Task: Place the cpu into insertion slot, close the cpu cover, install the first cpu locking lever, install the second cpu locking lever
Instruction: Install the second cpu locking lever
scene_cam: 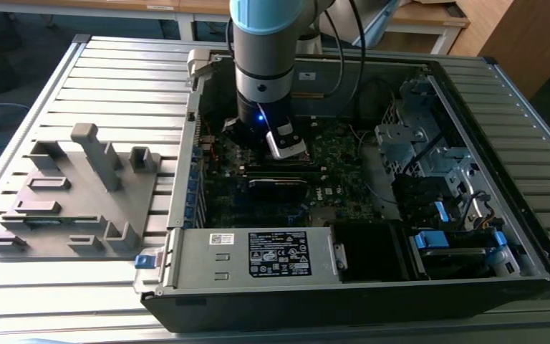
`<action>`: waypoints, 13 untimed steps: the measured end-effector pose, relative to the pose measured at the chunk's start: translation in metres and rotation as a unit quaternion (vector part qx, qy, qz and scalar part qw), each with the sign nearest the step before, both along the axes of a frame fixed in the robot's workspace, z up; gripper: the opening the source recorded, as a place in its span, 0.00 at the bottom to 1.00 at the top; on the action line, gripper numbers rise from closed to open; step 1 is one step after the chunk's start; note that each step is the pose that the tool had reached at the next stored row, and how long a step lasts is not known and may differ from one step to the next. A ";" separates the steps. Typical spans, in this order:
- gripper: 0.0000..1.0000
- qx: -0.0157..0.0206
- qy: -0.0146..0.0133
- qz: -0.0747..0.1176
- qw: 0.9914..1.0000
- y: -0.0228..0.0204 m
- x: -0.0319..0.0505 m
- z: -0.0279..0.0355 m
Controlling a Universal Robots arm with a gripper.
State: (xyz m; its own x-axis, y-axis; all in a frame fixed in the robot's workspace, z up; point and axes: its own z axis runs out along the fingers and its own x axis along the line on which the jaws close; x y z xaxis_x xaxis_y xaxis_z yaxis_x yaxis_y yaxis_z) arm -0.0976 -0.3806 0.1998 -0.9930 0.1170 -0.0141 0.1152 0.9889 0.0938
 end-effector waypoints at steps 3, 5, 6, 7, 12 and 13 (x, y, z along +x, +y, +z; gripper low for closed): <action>0.11 0.000 0.000 0.000 1.000 0.0000 0.0000 0.0101; 0.11 0.000 0.000 0.000 1.000 0.0000 0.0000 0.0173; 0.11 0.000 0.000 0.000 1.000 0.0000 0.0000 0.0209; 0.11 0.000 0.000 -0.001 1.000 0.0000 0.0000 0.0237; 0.11 0.000 -0.001 -0.003 1.000 0.0000 0.0004 0.0272; 0.11 0.000 0.000 -0.004 1.000 0.0000 0.0015 0.0273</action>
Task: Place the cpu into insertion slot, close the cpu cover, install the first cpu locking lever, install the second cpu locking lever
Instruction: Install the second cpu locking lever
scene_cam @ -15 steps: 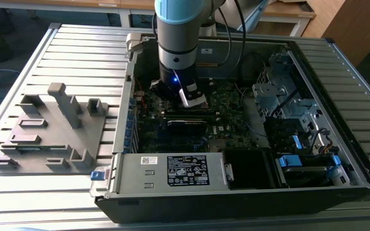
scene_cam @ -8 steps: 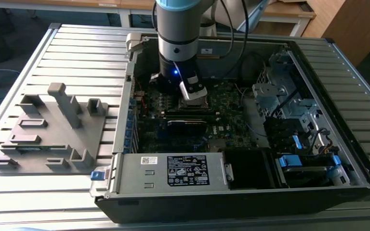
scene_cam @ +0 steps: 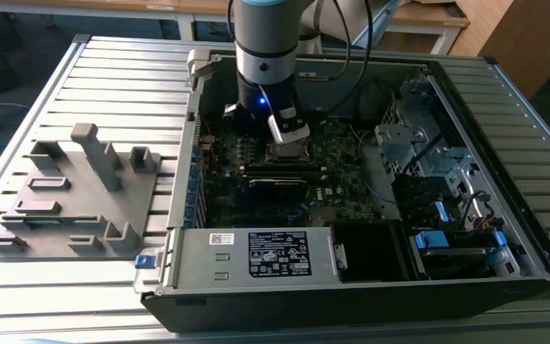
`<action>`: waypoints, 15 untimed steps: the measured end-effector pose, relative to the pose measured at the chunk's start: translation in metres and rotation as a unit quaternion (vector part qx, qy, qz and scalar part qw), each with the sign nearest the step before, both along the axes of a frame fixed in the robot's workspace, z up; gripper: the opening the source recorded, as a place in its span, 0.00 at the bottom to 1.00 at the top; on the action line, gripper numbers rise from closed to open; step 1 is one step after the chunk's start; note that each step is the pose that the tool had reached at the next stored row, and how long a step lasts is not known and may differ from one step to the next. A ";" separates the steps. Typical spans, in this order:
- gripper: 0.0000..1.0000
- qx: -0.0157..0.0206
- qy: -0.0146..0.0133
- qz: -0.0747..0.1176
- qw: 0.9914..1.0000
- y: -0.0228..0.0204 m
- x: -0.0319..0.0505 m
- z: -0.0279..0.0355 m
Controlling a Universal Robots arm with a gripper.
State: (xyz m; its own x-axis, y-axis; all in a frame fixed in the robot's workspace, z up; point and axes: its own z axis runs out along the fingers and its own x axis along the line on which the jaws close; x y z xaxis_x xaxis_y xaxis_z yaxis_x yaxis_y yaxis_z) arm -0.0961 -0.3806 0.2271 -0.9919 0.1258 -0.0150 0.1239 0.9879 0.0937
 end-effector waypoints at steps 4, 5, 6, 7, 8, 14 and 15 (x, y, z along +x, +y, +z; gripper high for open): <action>0.11 0.000 0.000 -0.003 1.000 0.0000 0.0099 -0.0001; 0.11 0.000 0.000 -0.003 1.000 0.0000 0.0128 -0.0001; 0.11 0.000 0.000 -0.003 1.000 0.0000 0.0159 -0.0002; 0.11 0.000 0.000 -0.004 1.000 0.0000 0.0192 -0.0002; 0.11 0.000 0.000 -0.004 1.000 0.0000 0.0227 -0.0003; 0.11 -0.001 0.000 -0.004 1.000 0.0020 0.0423 -0.0008; 0.11 -0.007 0.000 -0.004 1.000 0.0116 0.0465 -0.0011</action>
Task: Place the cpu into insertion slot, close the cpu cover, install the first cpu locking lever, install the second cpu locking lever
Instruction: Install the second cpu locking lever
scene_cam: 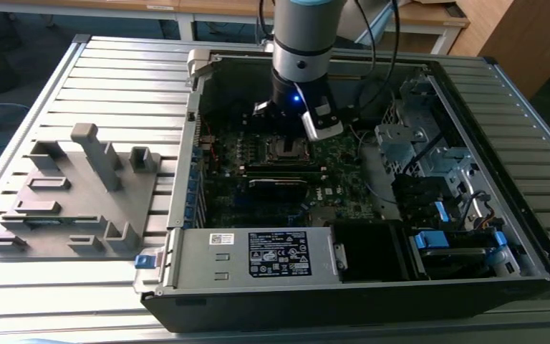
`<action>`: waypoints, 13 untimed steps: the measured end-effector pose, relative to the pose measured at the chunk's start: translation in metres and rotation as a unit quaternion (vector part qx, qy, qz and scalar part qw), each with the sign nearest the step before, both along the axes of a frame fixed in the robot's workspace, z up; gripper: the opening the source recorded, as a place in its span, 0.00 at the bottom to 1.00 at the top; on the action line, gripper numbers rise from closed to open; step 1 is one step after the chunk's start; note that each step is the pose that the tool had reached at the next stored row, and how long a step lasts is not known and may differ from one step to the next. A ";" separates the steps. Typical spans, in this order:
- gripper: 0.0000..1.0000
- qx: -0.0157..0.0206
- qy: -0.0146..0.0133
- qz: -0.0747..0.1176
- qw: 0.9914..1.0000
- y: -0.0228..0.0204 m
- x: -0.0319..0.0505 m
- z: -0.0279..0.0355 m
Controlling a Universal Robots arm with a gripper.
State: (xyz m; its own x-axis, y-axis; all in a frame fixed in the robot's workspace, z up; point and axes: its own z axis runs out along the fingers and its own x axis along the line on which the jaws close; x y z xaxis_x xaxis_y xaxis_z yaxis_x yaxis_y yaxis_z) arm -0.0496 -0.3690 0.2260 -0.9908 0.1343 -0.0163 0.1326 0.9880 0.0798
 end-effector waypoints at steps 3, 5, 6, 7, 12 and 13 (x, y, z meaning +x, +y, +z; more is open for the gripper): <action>0.11 -0.006 0.000 0.000 1.000 0.0101 0.0007 -0.0005; 0.11 -0.010 0.000 0.000 1.000 0.0148 0.0010 -0.0008; 0.11 -0.012 0.000 0.000 1.000 0.0158 0.0010 -0.0008; 0.11 -0.014 0.000 0.000 1.000 0.0161 0.0010 -0.0009; 0.11 -0.015 0.000 0.000 1.000 0.0208 0.0011 -0.0014; 0.11 -0.015 0.000 0.000 1.000 0.0215 0.0011 -0.0015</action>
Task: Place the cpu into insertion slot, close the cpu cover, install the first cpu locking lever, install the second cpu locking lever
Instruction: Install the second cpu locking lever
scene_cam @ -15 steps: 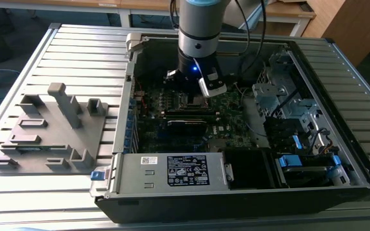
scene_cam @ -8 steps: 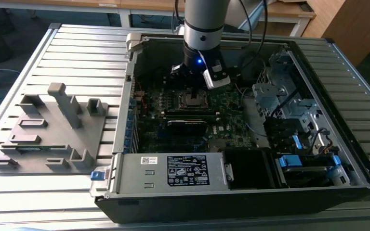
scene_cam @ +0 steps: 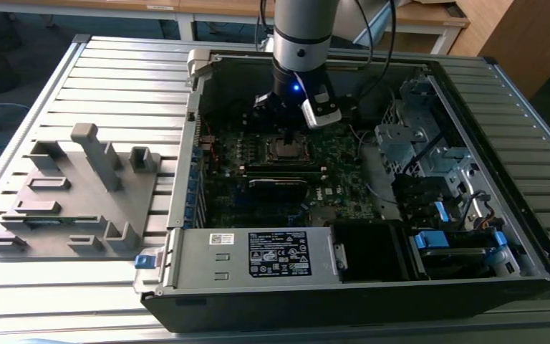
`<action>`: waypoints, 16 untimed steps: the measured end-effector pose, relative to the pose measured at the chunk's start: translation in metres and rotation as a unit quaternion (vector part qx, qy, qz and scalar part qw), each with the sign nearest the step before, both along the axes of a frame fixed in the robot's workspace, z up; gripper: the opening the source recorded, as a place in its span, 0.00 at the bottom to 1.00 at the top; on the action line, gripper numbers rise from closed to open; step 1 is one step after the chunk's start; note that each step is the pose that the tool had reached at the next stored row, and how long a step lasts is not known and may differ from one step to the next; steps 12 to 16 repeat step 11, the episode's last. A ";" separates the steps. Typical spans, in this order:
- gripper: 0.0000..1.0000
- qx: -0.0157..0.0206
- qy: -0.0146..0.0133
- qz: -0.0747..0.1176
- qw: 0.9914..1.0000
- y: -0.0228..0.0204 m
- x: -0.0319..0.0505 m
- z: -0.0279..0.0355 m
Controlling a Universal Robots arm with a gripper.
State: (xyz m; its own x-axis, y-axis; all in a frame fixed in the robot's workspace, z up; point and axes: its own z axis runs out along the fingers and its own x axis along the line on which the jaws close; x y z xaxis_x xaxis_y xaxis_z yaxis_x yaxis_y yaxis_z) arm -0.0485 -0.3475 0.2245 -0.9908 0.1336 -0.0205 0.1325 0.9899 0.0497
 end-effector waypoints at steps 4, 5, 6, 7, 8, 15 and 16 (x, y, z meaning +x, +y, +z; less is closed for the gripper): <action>0.11 0.000 0.000 0.000 1.000 0.0001 0.0000 0.0002; 0.11 0.000 0.000 0.000 1.000 0.0002 0.0000 0.0004; 0.11 0.000 0.000 0.000 1.000 0.0002 0.0000 0.0004; 0.11 0.000 0.000 0.000 1.000 0.0002 0.0000 0.0004; 0.11 0.000 0.000 0.000 1.000 0.0001 0.0000 0.0009; 0.11 0.000 0.000 0.000 1.000 0.0001 0.0000 0.0013; 0.11 0.000 0.000 0.000 1.000 0.0001 0.0000 0.0013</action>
